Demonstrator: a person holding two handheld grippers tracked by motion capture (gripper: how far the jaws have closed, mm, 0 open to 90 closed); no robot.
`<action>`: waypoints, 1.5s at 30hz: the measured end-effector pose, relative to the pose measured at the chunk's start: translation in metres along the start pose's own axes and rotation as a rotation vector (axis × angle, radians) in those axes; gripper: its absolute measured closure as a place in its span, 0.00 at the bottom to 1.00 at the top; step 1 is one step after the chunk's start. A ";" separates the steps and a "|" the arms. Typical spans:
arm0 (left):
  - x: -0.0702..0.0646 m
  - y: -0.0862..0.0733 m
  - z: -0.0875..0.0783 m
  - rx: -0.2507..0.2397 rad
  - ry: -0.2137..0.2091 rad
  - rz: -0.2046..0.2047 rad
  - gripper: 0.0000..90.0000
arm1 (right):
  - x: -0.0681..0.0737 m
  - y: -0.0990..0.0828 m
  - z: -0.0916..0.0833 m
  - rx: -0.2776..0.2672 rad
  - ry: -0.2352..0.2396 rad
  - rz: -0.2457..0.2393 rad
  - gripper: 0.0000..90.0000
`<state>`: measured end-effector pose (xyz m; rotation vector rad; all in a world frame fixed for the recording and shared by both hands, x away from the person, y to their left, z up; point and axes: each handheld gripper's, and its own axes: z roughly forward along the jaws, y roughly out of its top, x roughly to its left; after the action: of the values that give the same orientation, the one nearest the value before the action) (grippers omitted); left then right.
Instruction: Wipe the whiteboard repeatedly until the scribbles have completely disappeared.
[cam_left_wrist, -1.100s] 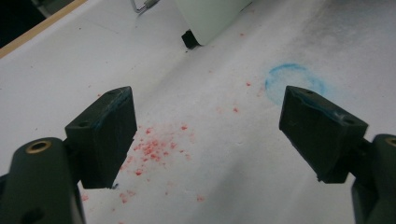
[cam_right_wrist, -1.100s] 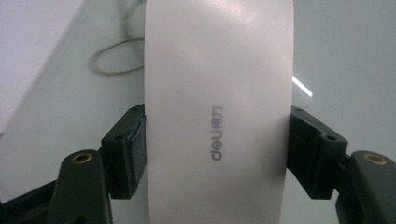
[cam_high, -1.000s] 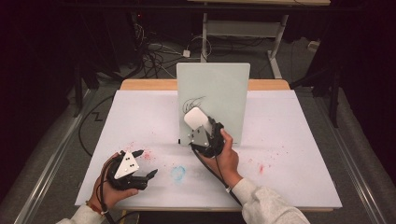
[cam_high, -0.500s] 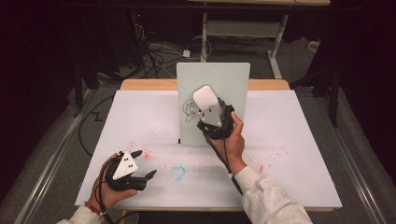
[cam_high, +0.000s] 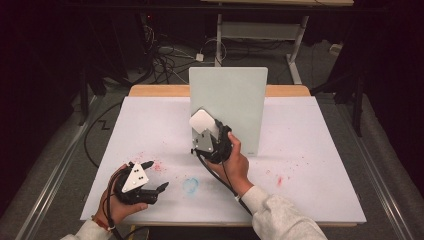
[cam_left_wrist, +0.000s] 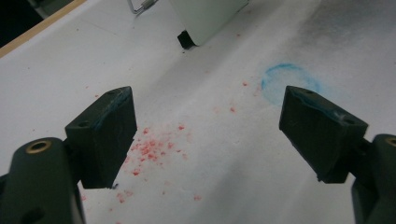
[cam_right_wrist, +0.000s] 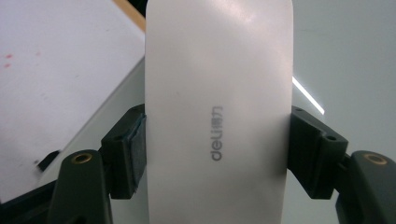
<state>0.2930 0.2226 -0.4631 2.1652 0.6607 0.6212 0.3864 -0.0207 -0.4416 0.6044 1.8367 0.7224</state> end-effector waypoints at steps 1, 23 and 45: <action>0.000 0.000 0.000 0.000 -0.001 0.000 0.20 | 0.003 -0.001 0.000 0.002 0.004 -0.019 0.35; -0.003 -0.001 0.000 0.004 -0.003 0.005 0.21 | -0.001 0.016 0.004 0.022 -0.039 -0.021 0.35; -0.002 -0.002 0.001 0.015 -0.008 0.006 0.21 | -0.021 0.013 0.002 0.024 -0.026 0.041 0.35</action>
<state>0.2915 0.2215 -0.4661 2.1836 0.6561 0.6121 0.3962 -0.0262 -0.4195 0.6658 1.8161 0.7172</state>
